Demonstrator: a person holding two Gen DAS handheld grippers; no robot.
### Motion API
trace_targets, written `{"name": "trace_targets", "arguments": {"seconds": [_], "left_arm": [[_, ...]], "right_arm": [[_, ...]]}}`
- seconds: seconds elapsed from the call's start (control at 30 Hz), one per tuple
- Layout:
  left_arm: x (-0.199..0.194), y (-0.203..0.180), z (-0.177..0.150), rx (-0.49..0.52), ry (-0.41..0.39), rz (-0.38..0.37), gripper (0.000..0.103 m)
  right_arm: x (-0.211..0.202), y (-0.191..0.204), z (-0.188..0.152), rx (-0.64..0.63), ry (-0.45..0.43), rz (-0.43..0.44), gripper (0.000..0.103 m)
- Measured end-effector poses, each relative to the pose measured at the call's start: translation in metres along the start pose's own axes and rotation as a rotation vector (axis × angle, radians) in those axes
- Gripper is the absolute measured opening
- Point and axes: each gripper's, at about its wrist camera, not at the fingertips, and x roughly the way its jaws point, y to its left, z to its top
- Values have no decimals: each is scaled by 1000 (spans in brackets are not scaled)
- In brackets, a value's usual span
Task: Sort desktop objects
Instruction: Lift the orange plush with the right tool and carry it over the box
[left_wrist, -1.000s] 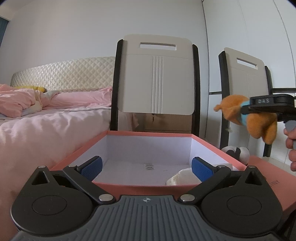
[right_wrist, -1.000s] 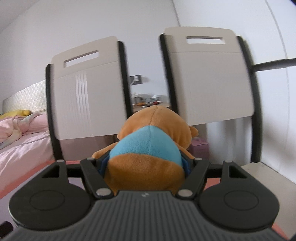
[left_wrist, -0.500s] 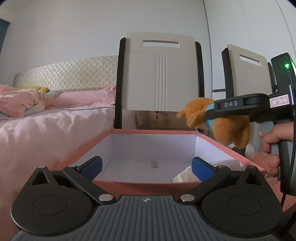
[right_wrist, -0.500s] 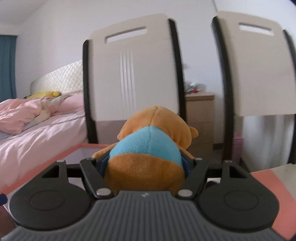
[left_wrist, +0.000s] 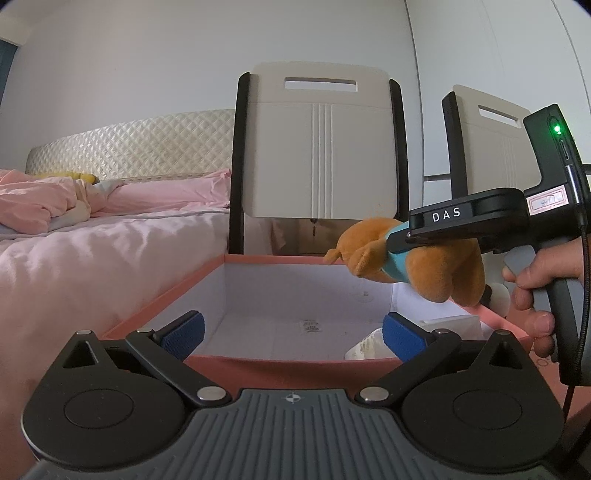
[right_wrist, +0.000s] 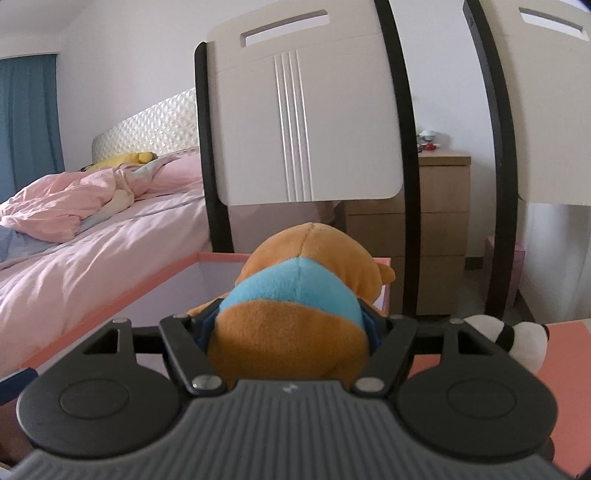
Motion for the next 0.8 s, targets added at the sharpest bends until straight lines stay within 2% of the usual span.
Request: {"name": "trace_targets", "arguments": {"seconds": [0.53,0.8], "left_arm": [[0,1,0,0,-1,0,103],[0,1,0,-2,0,4,103]], "right_arm": [[-2,5,-3,-6,22,30,73],[-6,1,-4,9,-2,26,84]]}}
